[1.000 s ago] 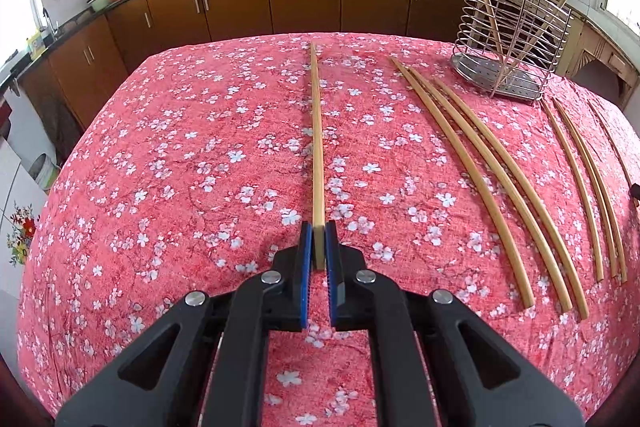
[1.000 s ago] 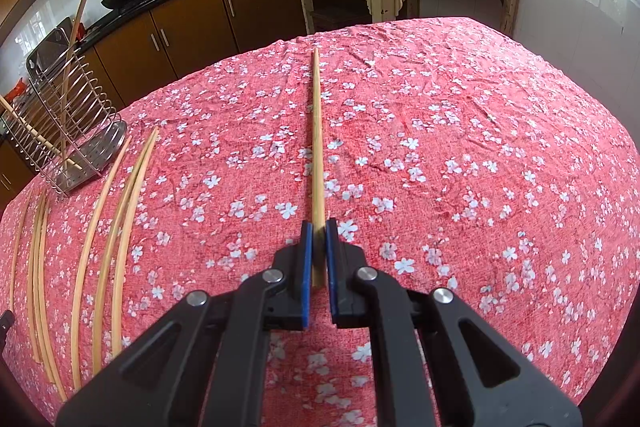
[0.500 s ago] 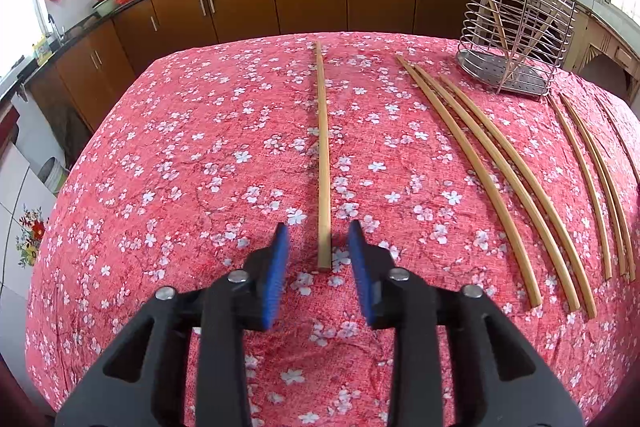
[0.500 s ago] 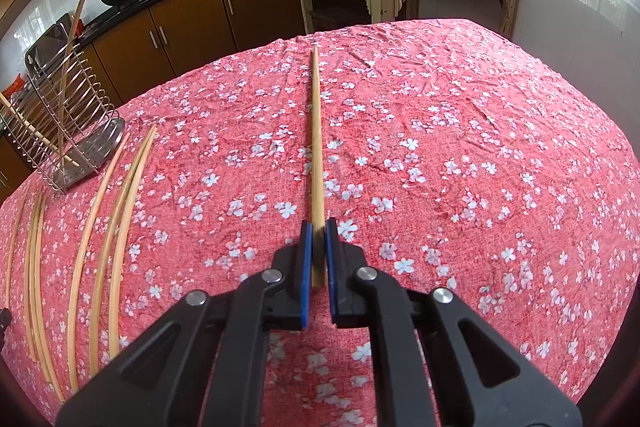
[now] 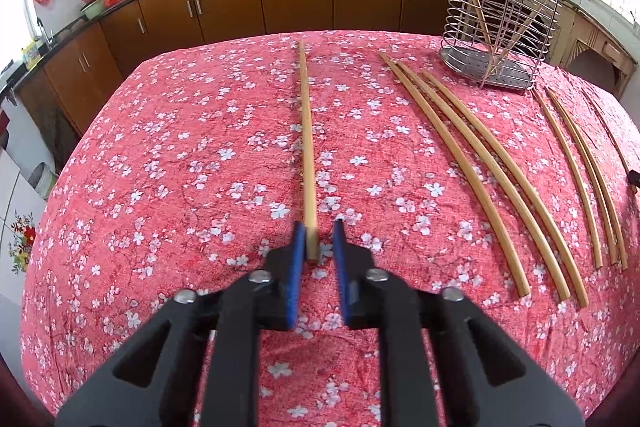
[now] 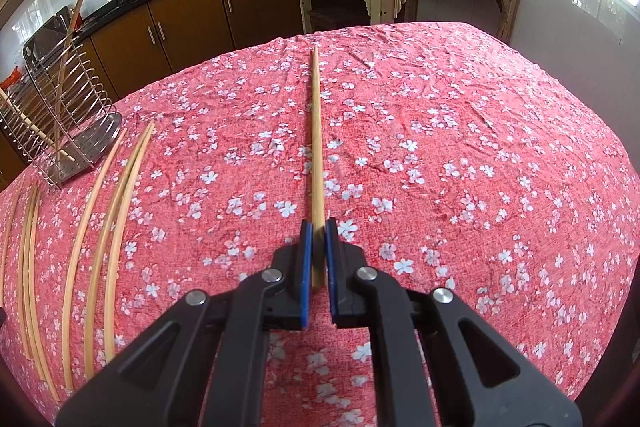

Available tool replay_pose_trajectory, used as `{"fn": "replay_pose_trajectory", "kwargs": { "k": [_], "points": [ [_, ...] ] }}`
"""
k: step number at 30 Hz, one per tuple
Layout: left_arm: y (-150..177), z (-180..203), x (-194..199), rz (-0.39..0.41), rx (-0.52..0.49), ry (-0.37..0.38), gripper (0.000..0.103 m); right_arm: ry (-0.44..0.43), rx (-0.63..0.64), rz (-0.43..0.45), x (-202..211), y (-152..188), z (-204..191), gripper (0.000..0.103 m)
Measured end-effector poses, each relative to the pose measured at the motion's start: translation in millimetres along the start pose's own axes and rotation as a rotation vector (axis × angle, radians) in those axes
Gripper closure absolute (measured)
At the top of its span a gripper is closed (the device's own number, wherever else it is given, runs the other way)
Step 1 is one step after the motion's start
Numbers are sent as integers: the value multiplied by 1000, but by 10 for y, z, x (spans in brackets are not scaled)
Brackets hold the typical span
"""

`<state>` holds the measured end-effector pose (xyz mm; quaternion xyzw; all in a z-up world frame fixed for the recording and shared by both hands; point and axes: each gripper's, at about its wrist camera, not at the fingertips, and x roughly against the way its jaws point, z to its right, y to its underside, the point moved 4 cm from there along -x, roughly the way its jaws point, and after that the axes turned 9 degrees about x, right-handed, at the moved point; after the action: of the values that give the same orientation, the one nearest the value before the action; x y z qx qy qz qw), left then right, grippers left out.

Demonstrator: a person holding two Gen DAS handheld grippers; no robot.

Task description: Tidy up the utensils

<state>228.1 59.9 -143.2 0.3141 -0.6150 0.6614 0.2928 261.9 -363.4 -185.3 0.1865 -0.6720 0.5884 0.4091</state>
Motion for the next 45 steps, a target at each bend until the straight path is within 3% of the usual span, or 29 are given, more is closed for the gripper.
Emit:
{"fn": "replay_pose_trajectory", "kwargs": {
  "k": [11,16,25,37,45],
  "points": [
    [-10,-31,33,8,4,13,96,-22,-25,14,31,13,44,95],
    [-61,-85,218,82,1,10,96,-4,3,88,213,-9,53,95],
    [-294,-171,745,297,23,45,96,54,56,326,838,-237,58,95],
    [-492,-222,1177,488,76,77,96,36,29,482,1303,-488,86,95],
    [-674,-235,1370,567,110,90,96,18,21,578,1592,-719,70,95]
  ]
}}
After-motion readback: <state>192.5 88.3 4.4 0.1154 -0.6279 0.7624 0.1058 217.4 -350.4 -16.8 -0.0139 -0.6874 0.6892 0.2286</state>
